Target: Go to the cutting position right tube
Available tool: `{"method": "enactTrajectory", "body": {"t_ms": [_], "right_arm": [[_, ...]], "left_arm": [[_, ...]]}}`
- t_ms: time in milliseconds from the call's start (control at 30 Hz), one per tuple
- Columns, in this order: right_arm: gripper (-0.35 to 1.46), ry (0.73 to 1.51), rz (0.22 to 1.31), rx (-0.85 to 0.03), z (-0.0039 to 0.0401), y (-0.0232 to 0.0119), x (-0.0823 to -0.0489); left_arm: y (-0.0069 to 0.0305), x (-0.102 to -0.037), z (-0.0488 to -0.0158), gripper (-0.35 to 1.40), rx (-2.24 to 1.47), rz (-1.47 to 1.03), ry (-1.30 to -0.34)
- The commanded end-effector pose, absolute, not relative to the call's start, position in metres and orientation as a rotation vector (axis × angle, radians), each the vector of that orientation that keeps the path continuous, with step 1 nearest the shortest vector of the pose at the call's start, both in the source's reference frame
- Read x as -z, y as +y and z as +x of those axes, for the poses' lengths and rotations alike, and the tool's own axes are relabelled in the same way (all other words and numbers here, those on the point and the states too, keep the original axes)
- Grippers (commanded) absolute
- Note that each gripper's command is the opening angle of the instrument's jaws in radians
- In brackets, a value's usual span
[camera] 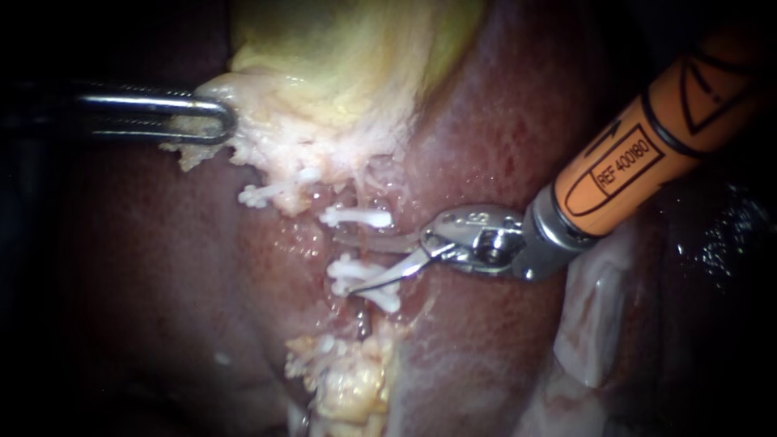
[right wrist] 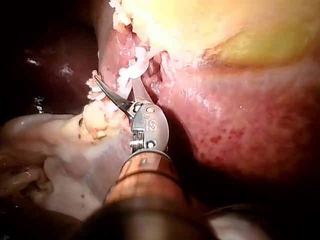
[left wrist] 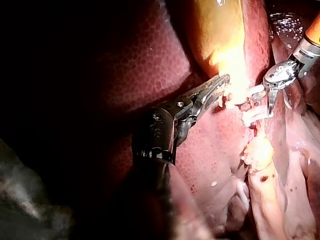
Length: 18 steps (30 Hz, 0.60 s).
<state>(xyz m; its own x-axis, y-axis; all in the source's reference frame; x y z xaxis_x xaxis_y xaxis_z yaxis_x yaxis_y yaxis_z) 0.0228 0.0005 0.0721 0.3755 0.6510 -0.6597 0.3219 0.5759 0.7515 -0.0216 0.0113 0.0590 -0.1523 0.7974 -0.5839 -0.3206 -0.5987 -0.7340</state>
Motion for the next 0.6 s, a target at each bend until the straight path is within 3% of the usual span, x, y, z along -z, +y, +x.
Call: {"method": "enactTrajectory", "body": {"t_ms": [33, 300, 600], "right_arm": [[1.26, 1.219, 0.995, -0.255, 0.0230, 0.0004, -0.0719], [1.23, 1.284, 1.015, -0.263, 0.0257, 0.0007, -0.0710], [1.21, 1.304, 1.015, -0.278, 0.0277, 0.0008, -0.0706]], "left_arm": [[0.0113, -0.0590, -0.0216, -0.35, -1.844, -1.335, -0.579], [0.0113, -0.0591, -0.0217, -0.35, -1.844, -1.335, -0.578], [0.0113, -0.0591, -0.0219, -0.35, -1.841, -1.337, -0.576]]}}
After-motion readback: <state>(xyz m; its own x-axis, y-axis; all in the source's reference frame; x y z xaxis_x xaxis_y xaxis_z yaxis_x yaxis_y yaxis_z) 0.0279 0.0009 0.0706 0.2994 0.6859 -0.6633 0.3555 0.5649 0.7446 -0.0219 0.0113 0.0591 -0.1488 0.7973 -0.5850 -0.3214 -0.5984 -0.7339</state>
